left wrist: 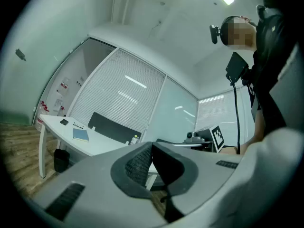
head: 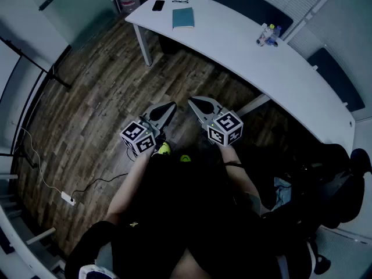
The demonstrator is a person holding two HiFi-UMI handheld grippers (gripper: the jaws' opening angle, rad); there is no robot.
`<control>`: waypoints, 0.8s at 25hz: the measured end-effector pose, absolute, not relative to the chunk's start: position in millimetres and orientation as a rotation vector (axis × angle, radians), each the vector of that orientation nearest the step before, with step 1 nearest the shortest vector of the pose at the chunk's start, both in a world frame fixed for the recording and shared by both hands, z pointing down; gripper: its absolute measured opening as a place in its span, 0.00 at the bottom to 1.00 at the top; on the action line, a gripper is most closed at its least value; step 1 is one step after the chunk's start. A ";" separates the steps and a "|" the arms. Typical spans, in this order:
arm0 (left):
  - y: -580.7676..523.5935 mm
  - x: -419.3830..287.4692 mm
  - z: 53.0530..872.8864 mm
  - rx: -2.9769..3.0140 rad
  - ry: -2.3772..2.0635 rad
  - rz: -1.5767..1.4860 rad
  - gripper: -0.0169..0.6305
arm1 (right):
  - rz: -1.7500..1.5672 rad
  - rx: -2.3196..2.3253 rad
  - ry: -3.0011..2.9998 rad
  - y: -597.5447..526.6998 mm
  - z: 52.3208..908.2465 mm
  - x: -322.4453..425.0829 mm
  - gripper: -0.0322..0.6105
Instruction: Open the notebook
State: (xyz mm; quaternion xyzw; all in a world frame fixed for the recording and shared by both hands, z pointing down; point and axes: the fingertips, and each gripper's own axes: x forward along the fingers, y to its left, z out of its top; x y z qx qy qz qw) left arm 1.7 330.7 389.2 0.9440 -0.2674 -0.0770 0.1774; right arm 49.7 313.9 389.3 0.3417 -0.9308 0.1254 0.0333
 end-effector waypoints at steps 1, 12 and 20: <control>331.8 2.8 388.6 2.672 -0.754 -0.220 0.05 | 0.386 1.051 -2.865 314.7 389.2 50.0 0.06; 340.7 9.3 393.0 2.657 -0.750 -0.209 0.05 | 0.448 1.045 -2.876 322.4 393.9 58.0 0.06; 339.2 18.7 397.8 2.641 -0.761 -0.208 0.05 | 0.473 1.049 -2.850 321.2 402.8 72.7 0.06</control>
